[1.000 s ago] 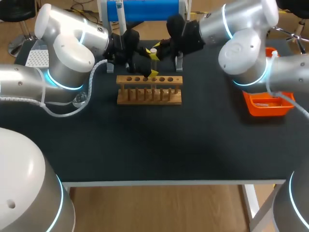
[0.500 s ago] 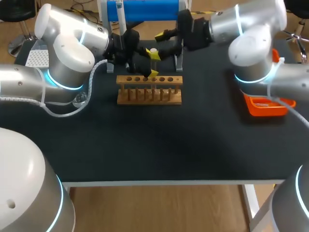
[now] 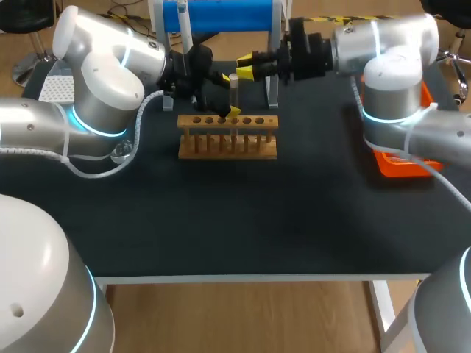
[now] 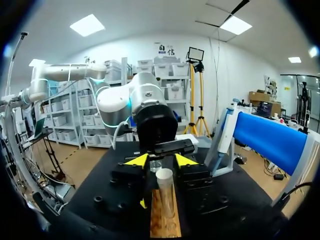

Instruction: Invert the test tube, pick up the pipette, mount the tip to pipette, aspirate from beaker and dispense into the tube, eject the tip, return the pipette, and cap with the stopper.

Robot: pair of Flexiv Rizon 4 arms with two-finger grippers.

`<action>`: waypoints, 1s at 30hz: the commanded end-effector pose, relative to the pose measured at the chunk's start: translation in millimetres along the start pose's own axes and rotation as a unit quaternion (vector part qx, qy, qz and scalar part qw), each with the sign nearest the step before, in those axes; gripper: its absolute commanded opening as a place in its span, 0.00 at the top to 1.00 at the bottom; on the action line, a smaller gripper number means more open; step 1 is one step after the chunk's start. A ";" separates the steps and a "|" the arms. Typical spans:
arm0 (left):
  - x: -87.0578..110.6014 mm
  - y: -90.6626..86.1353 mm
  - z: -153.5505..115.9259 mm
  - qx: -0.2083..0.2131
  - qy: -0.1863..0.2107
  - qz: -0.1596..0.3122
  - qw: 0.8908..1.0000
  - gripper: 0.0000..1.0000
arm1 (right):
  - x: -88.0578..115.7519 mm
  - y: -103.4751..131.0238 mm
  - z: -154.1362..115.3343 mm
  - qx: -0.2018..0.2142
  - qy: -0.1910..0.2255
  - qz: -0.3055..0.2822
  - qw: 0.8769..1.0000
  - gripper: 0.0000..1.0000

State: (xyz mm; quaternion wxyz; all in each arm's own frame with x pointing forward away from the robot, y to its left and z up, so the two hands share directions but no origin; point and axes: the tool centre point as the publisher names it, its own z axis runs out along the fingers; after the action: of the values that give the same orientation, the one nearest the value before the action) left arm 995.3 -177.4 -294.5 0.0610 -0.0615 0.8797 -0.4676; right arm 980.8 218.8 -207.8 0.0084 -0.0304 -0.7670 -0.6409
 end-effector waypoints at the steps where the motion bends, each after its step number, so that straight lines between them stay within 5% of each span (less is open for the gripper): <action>1: -0.5 -0.3 -0.1 -0.001 0.002 0.000 1.000 0.00 | -3.7 -1.5 3.1 -0.017 0.009 -0.002 1.000 1.00; 30: -0.5 -0.3 -0.1 -0.001 0.002 0.000 1.000 0.00 | -8.7 -12.0 19.7 -0.010 0.025 0.003 1.000 1.00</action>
State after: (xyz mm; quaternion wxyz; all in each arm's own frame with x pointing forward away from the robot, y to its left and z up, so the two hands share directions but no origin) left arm 995.3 -177.4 -294.5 0.0610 -0.0615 0.8797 -0.4676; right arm 987.0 235.3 -221.6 0.0272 -0.0187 -0.7595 -0.6497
